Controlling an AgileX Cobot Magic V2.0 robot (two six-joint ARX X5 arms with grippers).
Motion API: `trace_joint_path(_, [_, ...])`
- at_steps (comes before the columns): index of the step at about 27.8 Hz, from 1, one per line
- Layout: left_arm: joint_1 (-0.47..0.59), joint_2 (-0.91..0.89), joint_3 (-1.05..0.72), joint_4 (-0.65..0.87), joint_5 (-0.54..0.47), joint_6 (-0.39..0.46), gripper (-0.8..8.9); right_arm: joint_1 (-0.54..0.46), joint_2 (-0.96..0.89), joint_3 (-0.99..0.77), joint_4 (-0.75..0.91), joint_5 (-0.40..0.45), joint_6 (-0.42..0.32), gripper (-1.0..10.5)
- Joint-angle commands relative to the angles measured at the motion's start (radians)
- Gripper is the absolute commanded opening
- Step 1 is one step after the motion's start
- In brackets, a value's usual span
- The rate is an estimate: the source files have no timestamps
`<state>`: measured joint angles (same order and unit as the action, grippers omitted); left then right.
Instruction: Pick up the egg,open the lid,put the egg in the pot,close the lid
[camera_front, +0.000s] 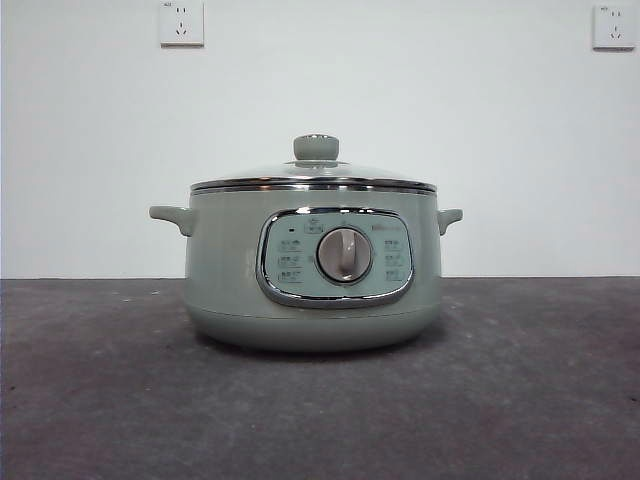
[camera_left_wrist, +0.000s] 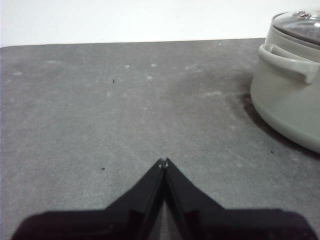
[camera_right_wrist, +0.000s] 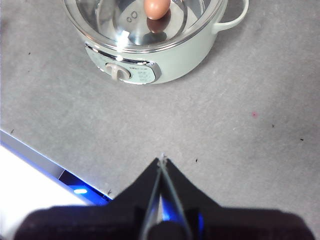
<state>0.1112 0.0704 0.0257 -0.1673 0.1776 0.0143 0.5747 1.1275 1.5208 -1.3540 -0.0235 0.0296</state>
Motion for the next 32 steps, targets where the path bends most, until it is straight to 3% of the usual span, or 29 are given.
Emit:
trace_joint_path(1, [0.004,0.006,-0.010,0.001,0.005,-0.007,-0.04,-0.019,-0.016,-0.005,0.000,0.047,-0.037,0.0])
trace_joint_path(3, [0.004,0.011,-0.010,0.000,0.005,-0.007,-0.04,-0.066,-0.070,-0.006,0.117,0.084,-0.038,0.0])
trace_joint_path(6, [0.004,0.011,-0.010,0.000,0.005,-0.007,-0.04,-0.166,-0.198,-0.063,0.384,-0.030,-0.039,0.0])
trace_joint_path(8, [0.004,0.011,-0.010,0.000,0.005,-0.007,-0.04,-0.269,-0.315,-0.165,0.493,-0.050,-0.042,0.0])
trace_joint_path(13, [0.004,0.011,-0.010,0.000,0.005,-0.007,-0.04,-0.468,-0.647,-0.578,0.773,-0.004,-0.155,0.0])
trace_joint_path(21, [0.004,0.011,-0.010,0.000,0.005,-0.007,-0.04,-0.532,-0.928,-1.072,1.169,0.024,-0.133,0.0])
trace_joint_path(32, [0.004,0.011,-0.010,0.000,0.005,-0.007,-0.04,-0.532,-1.113,-1.457,1.256,0.025,0.032,0.0])
